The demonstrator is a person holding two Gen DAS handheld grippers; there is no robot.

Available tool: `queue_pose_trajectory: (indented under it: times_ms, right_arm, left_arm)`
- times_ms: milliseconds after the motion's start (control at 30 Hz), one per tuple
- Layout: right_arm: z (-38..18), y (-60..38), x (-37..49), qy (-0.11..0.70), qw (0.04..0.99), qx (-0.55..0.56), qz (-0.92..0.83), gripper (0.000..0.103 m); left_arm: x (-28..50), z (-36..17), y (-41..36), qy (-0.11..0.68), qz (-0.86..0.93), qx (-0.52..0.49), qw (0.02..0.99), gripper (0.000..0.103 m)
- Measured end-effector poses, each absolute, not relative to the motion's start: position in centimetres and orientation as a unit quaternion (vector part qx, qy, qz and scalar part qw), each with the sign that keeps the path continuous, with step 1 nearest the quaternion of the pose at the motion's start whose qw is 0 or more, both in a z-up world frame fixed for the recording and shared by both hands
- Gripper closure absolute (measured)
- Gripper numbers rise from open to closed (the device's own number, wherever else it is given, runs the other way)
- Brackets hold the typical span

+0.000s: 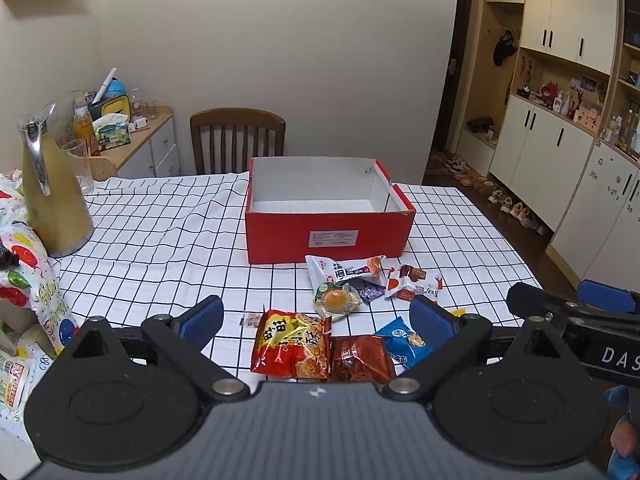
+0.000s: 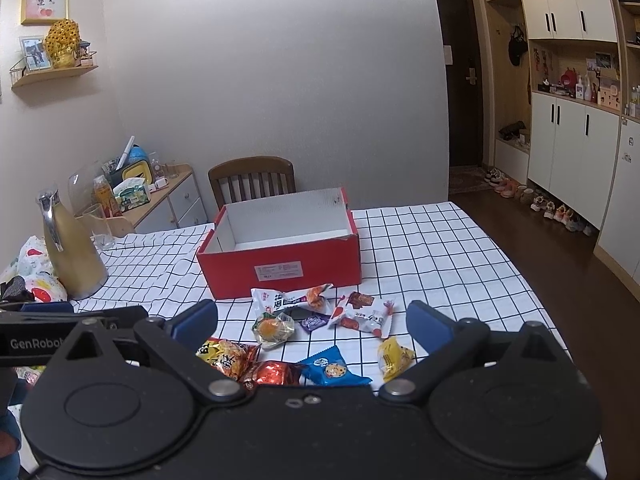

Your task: Organize snacks

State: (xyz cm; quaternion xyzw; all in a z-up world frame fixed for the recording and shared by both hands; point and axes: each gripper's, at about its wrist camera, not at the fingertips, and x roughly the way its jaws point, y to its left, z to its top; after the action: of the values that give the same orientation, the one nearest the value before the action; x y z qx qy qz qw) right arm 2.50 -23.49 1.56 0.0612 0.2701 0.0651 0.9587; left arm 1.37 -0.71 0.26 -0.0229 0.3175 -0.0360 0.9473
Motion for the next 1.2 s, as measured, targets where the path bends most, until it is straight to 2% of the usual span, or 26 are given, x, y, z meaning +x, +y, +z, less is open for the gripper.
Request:
queue_pose_trajectory:
  times_ms: [800,1200]
  right_arm:
    - [1.1,-23.4,2.8,0.273,0.958,0.057,0.071,0.002]
    - [-2.3,-25.1,5.7,0.295,0.95,0.011,0.105,0.004]
  left_arm:
    - [2.2,-0.2,-0.1,0.329,-0.033,-0.034,0.943,0.003]
    - [5.6,-4.4,-0.3,0.364,0.012,-0.006,0.931,0.003]
